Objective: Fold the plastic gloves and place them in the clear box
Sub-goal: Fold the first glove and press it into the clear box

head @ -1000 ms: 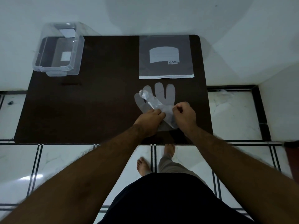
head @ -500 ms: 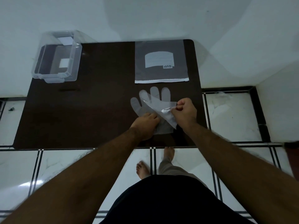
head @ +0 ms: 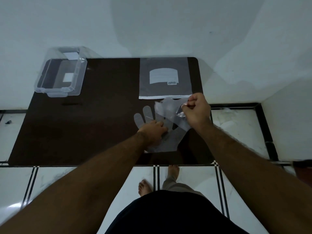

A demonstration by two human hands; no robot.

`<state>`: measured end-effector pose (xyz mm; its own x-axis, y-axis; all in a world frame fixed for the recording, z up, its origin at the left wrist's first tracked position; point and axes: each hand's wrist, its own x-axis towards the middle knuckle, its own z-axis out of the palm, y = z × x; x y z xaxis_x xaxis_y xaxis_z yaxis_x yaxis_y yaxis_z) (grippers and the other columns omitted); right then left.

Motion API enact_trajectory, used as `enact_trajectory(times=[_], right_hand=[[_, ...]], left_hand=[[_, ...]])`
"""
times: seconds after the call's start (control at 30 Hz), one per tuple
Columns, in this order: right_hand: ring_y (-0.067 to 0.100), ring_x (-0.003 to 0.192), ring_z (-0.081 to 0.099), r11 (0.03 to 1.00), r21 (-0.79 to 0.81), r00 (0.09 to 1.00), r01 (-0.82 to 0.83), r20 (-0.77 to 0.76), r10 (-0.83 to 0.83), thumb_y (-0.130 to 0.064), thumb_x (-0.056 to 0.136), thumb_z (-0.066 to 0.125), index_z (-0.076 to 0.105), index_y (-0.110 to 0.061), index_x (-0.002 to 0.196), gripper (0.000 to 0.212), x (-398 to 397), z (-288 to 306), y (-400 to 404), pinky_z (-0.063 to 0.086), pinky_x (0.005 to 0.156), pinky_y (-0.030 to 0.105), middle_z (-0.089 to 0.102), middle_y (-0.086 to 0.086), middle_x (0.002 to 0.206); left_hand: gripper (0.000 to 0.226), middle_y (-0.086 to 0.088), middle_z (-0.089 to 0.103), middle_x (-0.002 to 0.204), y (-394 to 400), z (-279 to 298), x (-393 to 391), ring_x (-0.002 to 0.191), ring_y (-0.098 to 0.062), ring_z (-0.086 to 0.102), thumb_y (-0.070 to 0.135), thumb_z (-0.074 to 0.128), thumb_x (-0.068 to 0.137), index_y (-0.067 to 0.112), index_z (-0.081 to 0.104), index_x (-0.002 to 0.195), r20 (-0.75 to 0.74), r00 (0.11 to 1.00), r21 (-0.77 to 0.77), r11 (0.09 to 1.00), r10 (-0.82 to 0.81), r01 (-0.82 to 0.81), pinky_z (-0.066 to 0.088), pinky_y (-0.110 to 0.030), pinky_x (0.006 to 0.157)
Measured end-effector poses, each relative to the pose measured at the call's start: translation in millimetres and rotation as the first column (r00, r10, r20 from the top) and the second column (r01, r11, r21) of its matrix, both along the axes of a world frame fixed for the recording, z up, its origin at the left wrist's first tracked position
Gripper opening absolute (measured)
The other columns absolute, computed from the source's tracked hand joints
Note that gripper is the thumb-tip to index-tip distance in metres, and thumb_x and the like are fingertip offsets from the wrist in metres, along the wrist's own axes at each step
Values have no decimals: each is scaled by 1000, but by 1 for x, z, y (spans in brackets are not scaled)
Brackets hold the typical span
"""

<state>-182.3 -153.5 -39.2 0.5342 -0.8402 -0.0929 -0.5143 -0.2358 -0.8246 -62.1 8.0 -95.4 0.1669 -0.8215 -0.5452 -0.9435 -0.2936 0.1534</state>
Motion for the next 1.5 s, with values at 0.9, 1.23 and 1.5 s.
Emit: enact_trajectory(times=[0.9,1.23,1.5], right_hand=[[20,85,79,524,-101,530,-846,-47,847,3,81,85,55,-15,102,42,145,257,-63,65,79,36,79,7,89],[20,86,79,416,-69,421,-907,-96,902,4,81,84,52,-19,103,45,168,277,-71,65,79,32,80,8,91],[21,83,77,457,-93,465,-885,-95,880,-15,78,91,53,-25,110,51,176,270,-82,62,78,40,81,1,91]], left_hand=[[21,-10,69,84,-50,258,167,78,-12,64,3,87,84,3,77,102,-759,630,-310,759,165,-573,54,-24,81],[62,-25,70,110,-42,268,172,98,-32,71,-14,70,78,0,48,134,-958,281,-192,608,53,-771,56,-40,97],[27,-8,78,97,-41,272,168,89,-18,72,-11,71,92,-5,74,119,-875,442,-314,465,197,-828,57,-28,81]])
